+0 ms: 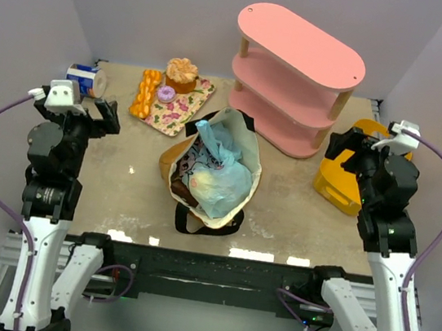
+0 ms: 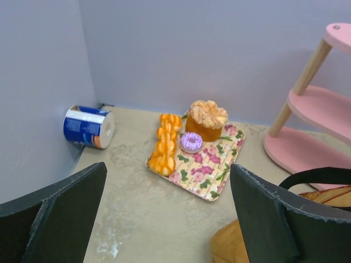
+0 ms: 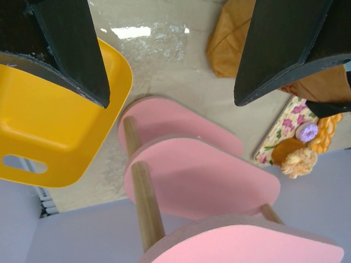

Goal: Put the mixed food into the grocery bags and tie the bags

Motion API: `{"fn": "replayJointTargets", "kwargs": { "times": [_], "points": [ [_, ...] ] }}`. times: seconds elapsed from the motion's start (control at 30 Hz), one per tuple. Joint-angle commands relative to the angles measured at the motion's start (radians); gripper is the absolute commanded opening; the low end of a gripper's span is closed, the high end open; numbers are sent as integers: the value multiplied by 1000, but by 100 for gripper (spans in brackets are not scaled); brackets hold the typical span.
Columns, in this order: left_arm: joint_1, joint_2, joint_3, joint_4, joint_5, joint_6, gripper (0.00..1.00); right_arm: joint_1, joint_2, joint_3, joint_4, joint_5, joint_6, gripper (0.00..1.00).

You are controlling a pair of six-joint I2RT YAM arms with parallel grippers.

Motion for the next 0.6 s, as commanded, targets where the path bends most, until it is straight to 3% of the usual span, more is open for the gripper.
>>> {"fn": "replayJointTargets", "kwargs": {
  "times": [0.0, 0.57],
  "points": [
    [3, -1, -34, -20, -45, 11, 100, 0, -45, -71, 84, 81, -12, 99],
    [1, -21, -22, -2, 13, 9, 100, 0, -82, -84, 84, 104, -45, 99]
  ]
}}
